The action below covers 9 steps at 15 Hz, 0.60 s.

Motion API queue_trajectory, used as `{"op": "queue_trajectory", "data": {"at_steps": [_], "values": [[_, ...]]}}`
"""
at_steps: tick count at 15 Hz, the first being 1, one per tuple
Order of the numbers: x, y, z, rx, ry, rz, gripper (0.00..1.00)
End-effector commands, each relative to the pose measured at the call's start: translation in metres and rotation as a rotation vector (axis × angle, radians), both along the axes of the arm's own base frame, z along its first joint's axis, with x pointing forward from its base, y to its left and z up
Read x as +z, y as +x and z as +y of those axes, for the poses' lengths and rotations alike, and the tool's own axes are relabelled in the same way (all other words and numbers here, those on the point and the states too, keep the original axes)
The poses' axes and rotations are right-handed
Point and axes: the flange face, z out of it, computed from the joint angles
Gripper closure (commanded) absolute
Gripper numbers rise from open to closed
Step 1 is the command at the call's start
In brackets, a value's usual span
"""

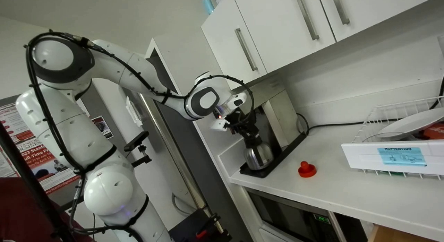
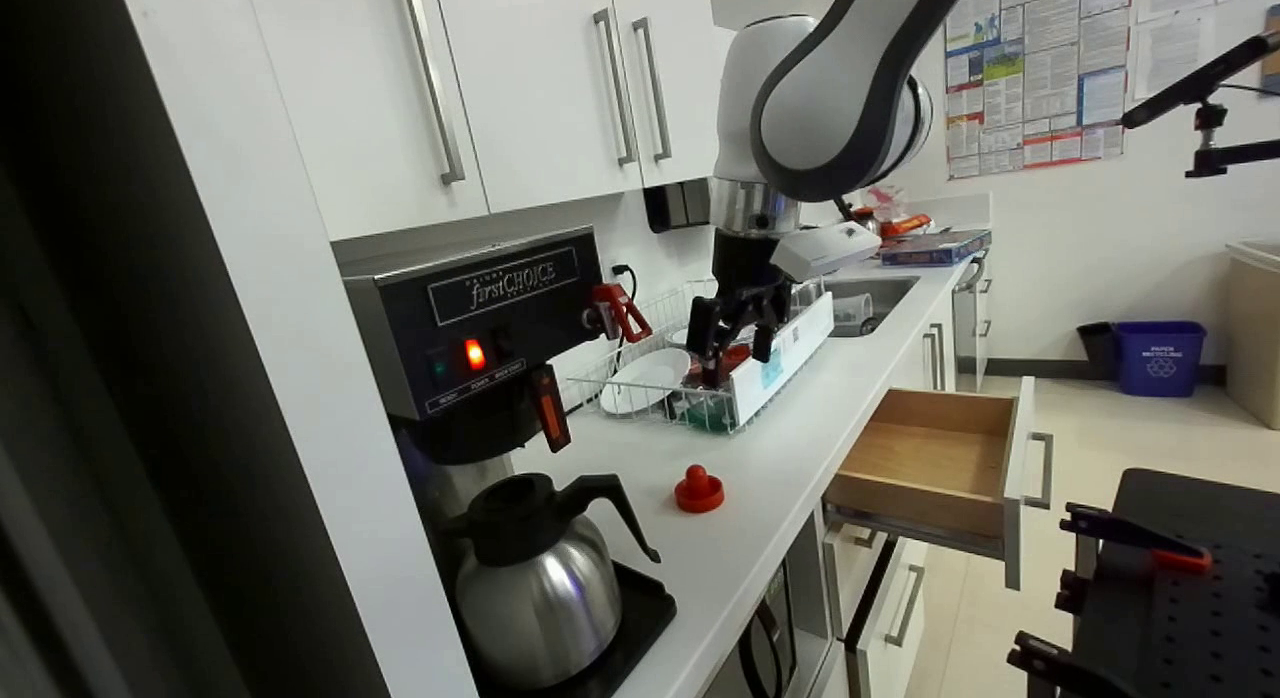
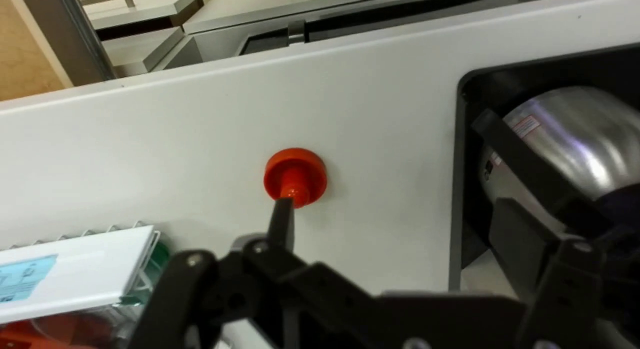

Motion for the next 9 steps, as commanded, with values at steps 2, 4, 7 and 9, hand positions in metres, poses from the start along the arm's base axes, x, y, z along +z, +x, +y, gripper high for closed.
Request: {"op": "queue_trajectory", "data": {"at_steps": [2, 4, 7, 9], "values": [[-0.031, 0.044, -0.023, -0.077, -0.008, 0.032, 0.0], [-0.05, 0.061, -0.03, -0.093, -0.019, 0.062, 0.0], [-0.078, 0.086, -0.031, -0.107, -0.037, 0.106, 0.0], [-0.096, 0.1, -0.031, -0.117, -0.061, 0.132, 0.0]]}}
